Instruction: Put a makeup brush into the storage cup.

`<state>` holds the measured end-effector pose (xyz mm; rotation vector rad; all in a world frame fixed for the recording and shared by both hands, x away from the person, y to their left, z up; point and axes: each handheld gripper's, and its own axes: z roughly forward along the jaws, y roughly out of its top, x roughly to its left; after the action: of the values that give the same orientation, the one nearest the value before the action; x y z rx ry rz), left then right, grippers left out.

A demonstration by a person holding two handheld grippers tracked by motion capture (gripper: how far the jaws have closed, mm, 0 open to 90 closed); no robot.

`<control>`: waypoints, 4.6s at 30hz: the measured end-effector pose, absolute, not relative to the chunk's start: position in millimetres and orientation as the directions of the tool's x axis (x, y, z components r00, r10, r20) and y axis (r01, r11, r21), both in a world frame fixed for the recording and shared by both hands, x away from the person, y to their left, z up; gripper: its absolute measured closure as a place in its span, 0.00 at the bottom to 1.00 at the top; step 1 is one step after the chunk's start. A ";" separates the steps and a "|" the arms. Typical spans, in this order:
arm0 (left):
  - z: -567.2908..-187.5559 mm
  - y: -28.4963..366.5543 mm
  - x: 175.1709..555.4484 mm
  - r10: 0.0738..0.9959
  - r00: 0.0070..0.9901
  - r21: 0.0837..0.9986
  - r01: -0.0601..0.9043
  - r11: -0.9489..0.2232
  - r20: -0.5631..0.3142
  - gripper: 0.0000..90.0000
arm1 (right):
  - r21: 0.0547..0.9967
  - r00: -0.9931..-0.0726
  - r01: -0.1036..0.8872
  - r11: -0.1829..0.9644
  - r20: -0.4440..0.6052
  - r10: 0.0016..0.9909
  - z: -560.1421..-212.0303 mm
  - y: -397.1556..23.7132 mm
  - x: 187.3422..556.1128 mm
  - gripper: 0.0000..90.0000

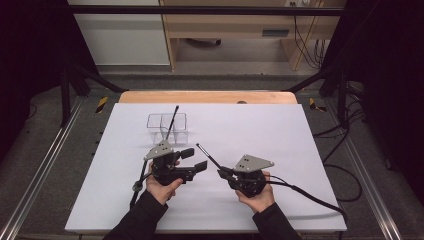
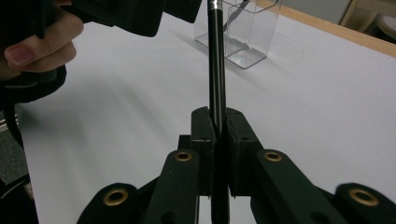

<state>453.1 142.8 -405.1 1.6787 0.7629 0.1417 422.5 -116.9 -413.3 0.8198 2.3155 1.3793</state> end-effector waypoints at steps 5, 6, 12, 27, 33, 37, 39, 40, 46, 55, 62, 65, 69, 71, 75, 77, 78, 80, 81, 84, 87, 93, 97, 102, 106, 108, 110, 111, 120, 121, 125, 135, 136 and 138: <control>-405.8 137.8 454.5 0.545 0.774 0.913 0.407 -0.039 -0.322 0.31 | 0.882 -0.785 0.307 0.358 0.022 0.619 -413.0 -116.6 422.1 0.93; -405.8 137.3 455.1 0.539 0.774 0.910 0.413 -0.029 -0.334 0.32 | 0.882 -0.785 0.308 0.357 0.023 0.619 -413.1 -116.5 422.1 0.93; -405.9 135.3 456.4 0.536 0.764 0.906 0.423 0.004 -0.359 0.41 | 0.885 -0.789 0.305 0.353 0.027 0.614 -413.6 -115.8 421.8 0.93; -405.1 132.3 456.0 0.520 0.757 0.901 0.429 0.062 -0.396 0.64 | 0.888 -0.798 0.301 0.348 0.035 0.602 -414.6 -114.3 420.8 0.93; -405.4 133.9 456.4 0.514 0.746 0.892 0.444 0.090 -0.423 0.75 | 0.890 -0.801 0.302 0.342 0.042 0.597 -414.6 -114.1 420.7 0.93; -405.7 134.3 456.0 0.500 0.749 0.888 0.450 0.100 -0.436 0.78 | 0.889 -0.803 0.304 0.344 0.044 0.594 -415.7 -113.4 421.1 0.93; -405.3 134.4 455.4 0.492 0.752 0.887 0.450 0.104 -0.439 0.80 | 0.888 -0.805 0.303 0.344 0.045 0.592 -416.3 -113.0 421.2 0.93; -405.1 134.4 455.2 0.486 0.754 0.886 0.452 0.107 -0.443 0.81 | 0.889 -0.805 0.303 0.344 0.046 0.591 -416.5 -112.8 421.4 0.93; -402.3 132.0 451.5 0.458 0.772 0.890 0.441 0.112 -0.440 0.86 | 0.883 -0.809 0.308 0.354 0.047 0.586 -418.7 -111.3 422.1 0.92; -395.9 127.3 445.0 0.425 0.807 0.906 0.413 0.091 -0.410 0.92 | 0.881 -0.810 0.309 0.359 0.046 0.585 -419.7 -110.2 422.0 0.90; -392.7 125.4 442.8 0.459 0.815 0.925 0.376 0.047 -0.355 0.92 | 0.884 -0.802 0.303 0.356 0.035 0.596 -417.4 -111.7 421.1 0.75; -392.3 127.2 443.5 0.469 0.812 0.927 0.373 0.040 -0.347 0.92 | 0.890 -0.795 0.297 0.346 0.030 0.606 -415.9 -112.6 420.8 0.69; -390.7 130.6 443.9 0.487 0.807 0.930 0.368 0.030 -0.335 0.92 | 0.891 -0.782 0.297 0.343 0.020 0.623 -415.0 -113.5 421.1 0.59; -389.7 133.0 443.9 0.500 0.805 0.932 0.361 0.017 -0.320 0.92 | 0.892 -0.774 0.301 0.336 0.022 0.633 -414.1 -114.1 421.3 0.54; -387.4 139.7 444.2 0.521 0.797 0.935 0.354 0.004 -0.304 0.92 | 0.895 -0.760 0.308 0.323 0.027 0.649 -412.0 -115.6 421.7 0.42; -386.3 143.8 444.5 0.535 0.792 0.937 0.349 -0.002 -0.294 0.92 | 0.894 -0.749 0.312 0.320 0.024 0.663 -410.9 -116.7 422.0 0.37; -385.8 145.8 444.6 0.541 0.790 0.938 0.347 -0.008 -0.287 0.92 | 0.894 -0.743 0.314 0.321 0.021 0.668 -410.5 -117.2 422.2 0.35; -385.2 149.0 444.6 0.550 0.787 0.939 0.344 -0.013 -0.280 0.92 | 0.891 -0.737 0.321 0.321 0.022 0.676 -410.1 -118.4 422.7 0.32; -384.8 151.0 444.6 0.555 0.785 0.940 0.342 -0.017 -0.275 0.92 | 0.891 -0.732 0.324 0.317 0.024 0.680 -410.0 -119.2 422.9 0.31; -383.9 156.6 444.6 0.571 0.777 0.941 0.338 -0.024 -0.265 0.92 | 0.888 -0.719 0.335 0.316 0.025 0.694 -409.8 -122.5 424.0 0.27; -382.9 162.7 444.6 0.585 0.770 0.942 0.334 -0.031 -0.254 0.92 | 0.885 -0.706 0.344 0.312 0.025 0.708 -409.2 -126.1 425.0 0.23; -381.0 172.9 444.5 0.609 0.756 0.943 0.332 -0.039 -0.241 0.92 | 0.880 -0.685 0.369 0.301 0.039 0.727 -408.2 -133.6 426.8 0.19; -379.0 178.5 445.2 0.622 0.747 0.942 0.331 -0.045 -0.233 0.92 | 0.872 -0.669 0.391 0.294 0.050 0.742 -409.3 -139.2 428.5 0.17; -374.9 184.7 447.0 0.638 0.738 0.943 0.329 -0.055 -0.220 0.92 | 0.870 -0.652 0.401 0.289 0.049 0.757 -409.7 -145.4 430.1 0.16; -369.6 189.9 448.6 0.653 0.729 0.943 0.326 -0.069 -0.204 0.92 | 0.870 -0.636 0.411 0.274 0.059 0.769 -409.6 -150.8 430.9 0.15; -366.4 192.8 449.5 0.660 0.725 0.943 0.324 -0.075 -0.197 0.92 | 0.870 -0.629 0.415 0.266 0.063 0.775 -409.6 -154.0 431.6 0.15; -362.8 195.5 450.1 0.671 0.718 0.944 0.321 -0.080 -0.187 0.92 | 0.871 -0.621 0.419 0.258 0.068 0.781 -409.5 -157.0 431.8 0.15; -361.2 196.6 450.7 0.675 0.715 0.943 0.322 -0.083 -0.184 0.92 | 0.870 -0.618 0.423 0.254 0.072 0.783 -409.4 -158.7 431.9 0.15; -347.2 210.6 458.5 0.716 0.682 0.941 0.321 -0.105 -0.153 0.92 | 0.864 -0.594 0.437 0.249 0.069 0.802 -411.1 -169.5 433.7 0.14; -345.9 212.2 459.6 0.720 0.677 0.941 0.321 -0.104 -0.152 0.92 | 0.864 -0.592 0.438 0.248 0.070 0.803 -411.3 -170.4 434.0 0.14; -341.4 216.3 464.3 0.733 0.665 0.941 0.319 -0.111 -0.139 0.92 | 0.863 -0.588 0.444 0.243 0.075 0.806 -411.0 -173.6 434.4 0.13; -331.3 220.4 475.7 0.754 0.647 0.941 0.316 -0.124 -0.118 0.92 | 0.864 -0.577 0.442 0.240 0.069 0.814 -408.7 -179.3 433.8 0.12; -331.1 220.9 476.6 0.755 0.645 0.940 0.317 -0.126 -0.116 0.92 | 0.865 -0.577 0.441 0.240 0.068 0.814 -408.3 -179.7 433.6 0.12; -331.0 222.4 478.9 0.760 0.640 0.940 0.319 -0.123 -0.118 0.92 | 0.866 -0.576 0.439 0.241 0.065 0.815 -407.9 -180.1 433.6 0.12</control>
<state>478.9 222.4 -331.0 1.7107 0.8859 0.4774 433.6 -180.1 -407.9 1.1485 2.1196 1.2771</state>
